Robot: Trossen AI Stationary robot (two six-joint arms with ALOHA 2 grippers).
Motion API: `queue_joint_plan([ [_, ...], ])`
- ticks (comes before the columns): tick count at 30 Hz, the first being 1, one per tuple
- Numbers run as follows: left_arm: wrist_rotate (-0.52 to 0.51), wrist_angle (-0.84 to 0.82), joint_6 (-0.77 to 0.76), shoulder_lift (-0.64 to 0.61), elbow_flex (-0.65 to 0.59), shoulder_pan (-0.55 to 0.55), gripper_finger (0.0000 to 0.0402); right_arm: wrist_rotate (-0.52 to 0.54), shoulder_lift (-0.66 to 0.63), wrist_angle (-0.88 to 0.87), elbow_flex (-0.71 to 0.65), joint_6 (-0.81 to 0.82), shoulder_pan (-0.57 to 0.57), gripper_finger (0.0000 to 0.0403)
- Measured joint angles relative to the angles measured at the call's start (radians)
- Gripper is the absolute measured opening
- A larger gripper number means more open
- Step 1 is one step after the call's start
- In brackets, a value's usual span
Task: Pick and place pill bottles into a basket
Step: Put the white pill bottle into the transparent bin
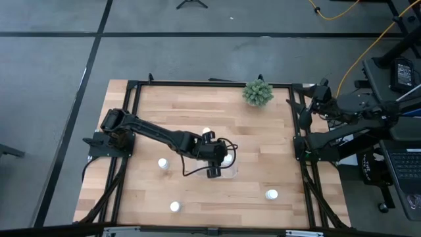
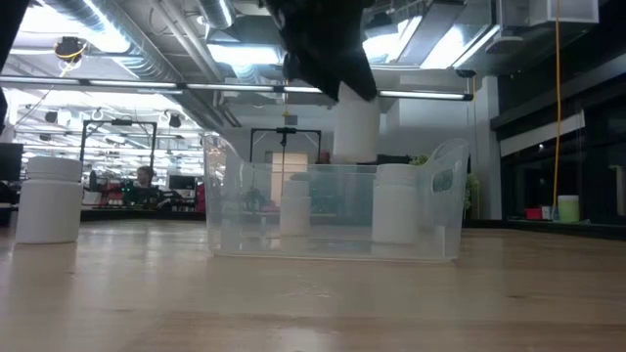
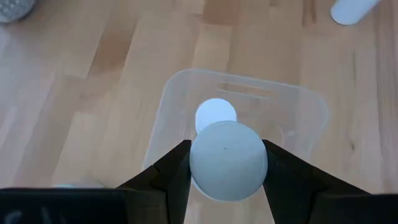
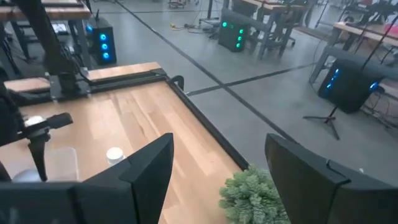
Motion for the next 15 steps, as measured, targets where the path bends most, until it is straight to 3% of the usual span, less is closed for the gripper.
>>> queue_joint_plan([
  [15,0.028,0.126,-0.101,0.000,-0.133,0.055,0.0159,-0.028,-0.006,0.058,-0.035,-0.059,0.000,0.0254],
])
